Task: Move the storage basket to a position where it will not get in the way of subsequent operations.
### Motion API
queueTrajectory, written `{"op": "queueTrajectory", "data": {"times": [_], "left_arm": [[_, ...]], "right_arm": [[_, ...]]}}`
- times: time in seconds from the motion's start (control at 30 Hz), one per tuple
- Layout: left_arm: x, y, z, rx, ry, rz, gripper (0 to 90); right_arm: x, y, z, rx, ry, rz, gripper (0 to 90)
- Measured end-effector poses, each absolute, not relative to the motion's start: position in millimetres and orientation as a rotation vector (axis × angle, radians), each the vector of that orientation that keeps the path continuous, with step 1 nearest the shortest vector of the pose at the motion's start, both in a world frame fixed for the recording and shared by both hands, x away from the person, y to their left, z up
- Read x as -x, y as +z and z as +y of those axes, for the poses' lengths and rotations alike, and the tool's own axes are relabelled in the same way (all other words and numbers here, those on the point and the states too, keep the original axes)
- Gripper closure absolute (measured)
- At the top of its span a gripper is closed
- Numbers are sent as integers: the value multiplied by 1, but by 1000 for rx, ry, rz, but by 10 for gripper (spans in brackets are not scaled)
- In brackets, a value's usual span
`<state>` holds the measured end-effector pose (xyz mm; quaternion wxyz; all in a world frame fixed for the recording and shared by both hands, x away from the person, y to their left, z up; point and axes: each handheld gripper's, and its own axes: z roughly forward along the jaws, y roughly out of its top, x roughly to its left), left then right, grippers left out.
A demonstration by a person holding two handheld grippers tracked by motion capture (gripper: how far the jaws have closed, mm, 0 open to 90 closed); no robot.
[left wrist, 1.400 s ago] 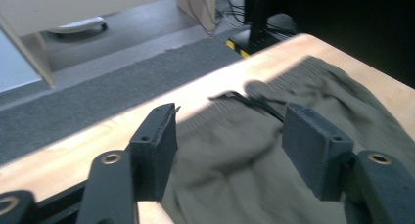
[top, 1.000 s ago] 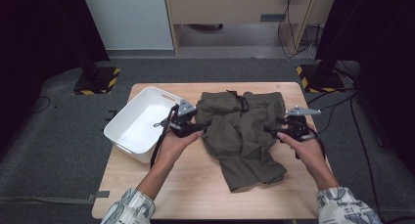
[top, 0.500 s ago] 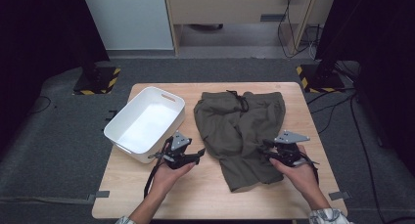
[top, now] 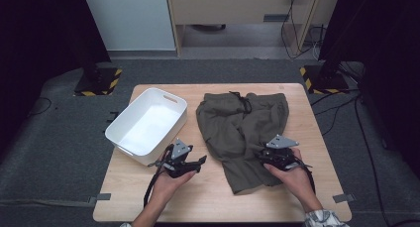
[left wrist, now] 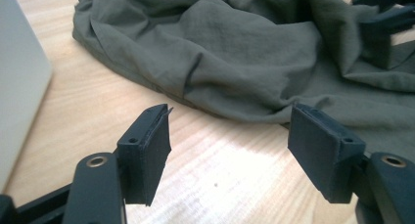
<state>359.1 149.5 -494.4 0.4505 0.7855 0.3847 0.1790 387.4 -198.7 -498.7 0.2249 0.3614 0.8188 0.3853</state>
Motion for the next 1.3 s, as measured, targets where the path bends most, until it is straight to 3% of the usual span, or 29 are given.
{"op": "queueTrajectory", "data": {"times": [0.07,0.13,0.47,0.57,0.7,0.87,0.93,1.1,1.3], "left_arm": [[-357,-496,150,-1952,440,951,317],[-356,-496,150,-1954,435,952,322],[-359,-499,154,-1959,434,981,331],[-359,-501,152,-1973,430,980,332],[-358,-502,148,-1987,424,966,333],[-356,-505,140,-2005,414,940,338],[-356,-506,136,-2011,411,932,338],[-354,-508,124,-2026,401,904,358],[-354,-513,105,-2043,377,860,418]], "right_arm": [[-388,-500,-200,-997,1051,2278,776],[-388,-498,-207,-1028,1042,2256,866],[-391,-482,-275,-1209,1057,2085,882],[-398,-495,-288,-1276,1028,2075,858],[-403,-511,-297,-1360,1064,2072,660],[-390,-485,-290,-1284,1200,1978,471],[-385,-476,-283,-1244,1241,1963,441],[-376,-467,-254,-1137,1308,2031,494],[-377,-479,-224,-1068,1266,2153,577]]}}
